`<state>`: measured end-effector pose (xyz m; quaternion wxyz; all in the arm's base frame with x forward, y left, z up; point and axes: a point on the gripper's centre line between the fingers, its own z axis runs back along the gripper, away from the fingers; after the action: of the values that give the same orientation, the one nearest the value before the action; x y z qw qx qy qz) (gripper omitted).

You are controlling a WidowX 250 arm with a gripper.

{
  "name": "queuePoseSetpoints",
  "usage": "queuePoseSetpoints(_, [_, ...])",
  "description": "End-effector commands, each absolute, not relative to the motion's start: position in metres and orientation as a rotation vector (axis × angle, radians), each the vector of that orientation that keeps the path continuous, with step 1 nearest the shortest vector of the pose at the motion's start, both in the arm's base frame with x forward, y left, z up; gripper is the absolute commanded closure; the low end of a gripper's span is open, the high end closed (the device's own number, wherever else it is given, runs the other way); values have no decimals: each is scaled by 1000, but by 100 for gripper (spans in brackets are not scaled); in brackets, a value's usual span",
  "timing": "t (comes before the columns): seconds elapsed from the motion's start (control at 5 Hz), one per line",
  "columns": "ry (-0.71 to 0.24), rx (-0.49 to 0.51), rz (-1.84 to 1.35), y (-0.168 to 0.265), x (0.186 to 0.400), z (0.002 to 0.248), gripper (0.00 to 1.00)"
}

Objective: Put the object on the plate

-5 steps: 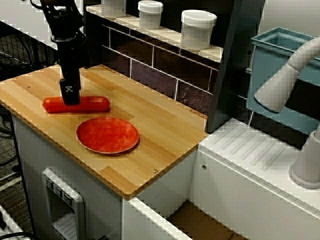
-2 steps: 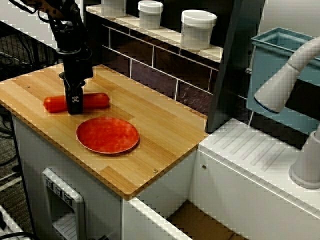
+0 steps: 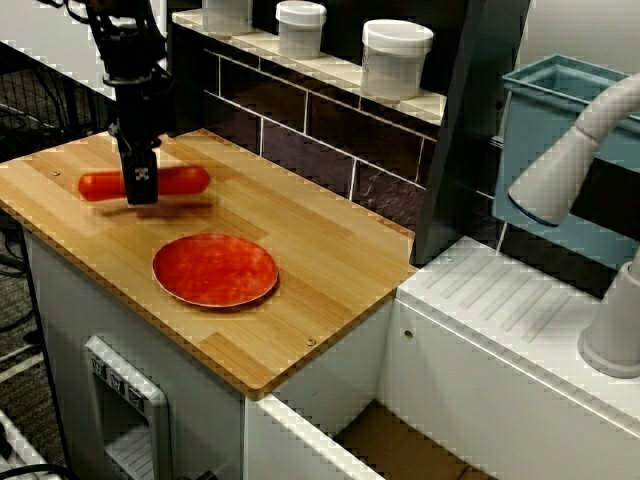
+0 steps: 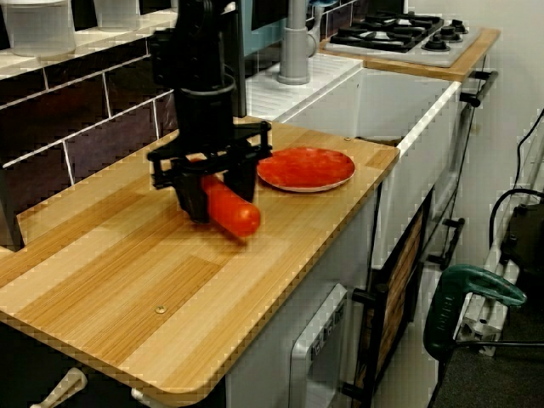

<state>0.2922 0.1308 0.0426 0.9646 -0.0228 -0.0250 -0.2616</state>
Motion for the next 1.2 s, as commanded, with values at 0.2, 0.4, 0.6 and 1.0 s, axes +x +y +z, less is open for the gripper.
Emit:
queuePoseSetpoints(0.2, [-165, -30, -647, 112, 260, 127, 100])
queuePoseSetpoints(0.4, [-171, -26, -690, 90, 248, 127, 100])
queuePoseSetpoints(0.6, [-156, -16, -738, 66, 249, 111, 100])
queuePoseSetpoints(1.0, [-123, -7, -788, 31, 264, 80, 100])
